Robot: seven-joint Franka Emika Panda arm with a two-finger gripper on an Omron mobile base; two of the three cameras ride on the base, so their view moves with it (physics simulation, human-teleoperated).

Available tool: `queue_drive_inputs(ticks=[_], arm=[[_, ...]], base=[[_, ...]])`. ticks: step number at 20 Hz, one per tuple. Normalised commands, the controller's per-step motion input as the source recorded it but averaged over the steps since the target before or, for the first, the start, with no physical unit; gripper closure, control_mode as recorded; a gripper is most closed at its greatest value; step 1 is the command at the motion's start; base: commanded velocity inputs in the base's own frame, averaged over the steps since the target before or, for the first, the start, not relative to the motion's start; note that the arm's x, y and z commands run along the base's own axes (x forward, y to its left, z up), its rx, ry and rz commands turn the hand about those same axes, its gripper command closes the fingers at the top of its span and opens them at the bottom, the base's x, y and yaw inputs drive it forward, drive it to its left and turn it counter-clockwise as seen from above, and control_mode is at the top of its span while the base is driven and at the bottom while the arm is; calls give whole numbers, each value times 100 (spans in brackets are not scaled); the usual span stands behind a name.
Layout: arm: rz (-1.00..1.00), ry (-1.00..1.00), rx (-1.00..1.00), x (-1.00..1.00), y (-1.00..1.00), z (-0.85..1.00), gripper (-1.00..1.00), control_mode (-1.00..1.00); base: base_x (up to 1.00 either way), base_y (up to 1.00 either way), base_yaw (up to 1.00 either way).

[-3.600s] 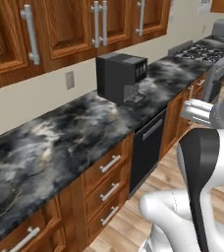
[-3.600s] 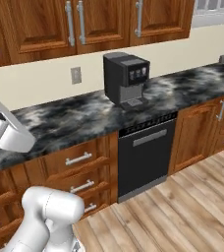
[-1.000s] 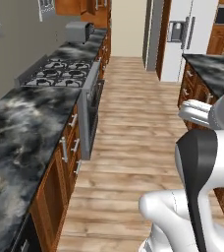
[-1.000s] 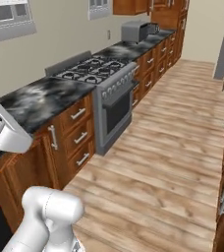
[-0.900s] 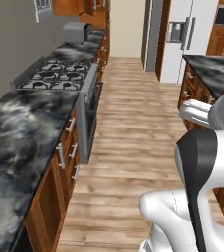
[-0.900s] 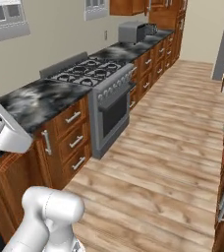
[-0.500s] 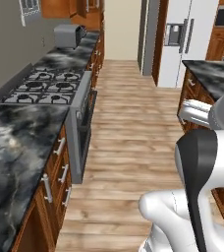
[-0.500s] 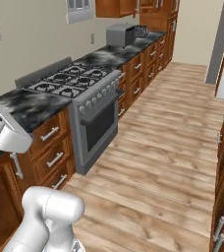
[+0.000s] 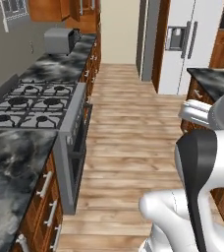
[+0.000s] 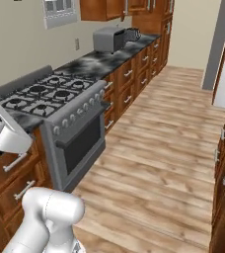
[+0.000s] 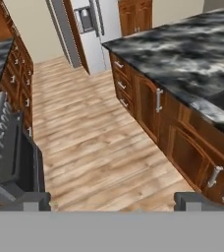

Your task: Close all open cabinet doors.

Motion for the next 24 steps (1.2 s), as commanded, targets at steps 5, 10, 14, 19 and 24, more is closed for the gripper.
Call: queue_drive_inputs(ticks=[5,10,14,19,24], arm=[[0,0,0,0,0,0,-100,100],[0,0,0,0,0,0,-100,100],[0,0,0,0,0,0,-100,100],[0,0,0,0,0,0,-100,100],[0,0,0,0,0,0,-100,100]], base=[[100,0,0],[100,-1,0],[100,-10,3],[100,-15,4],[100,-17,4]])
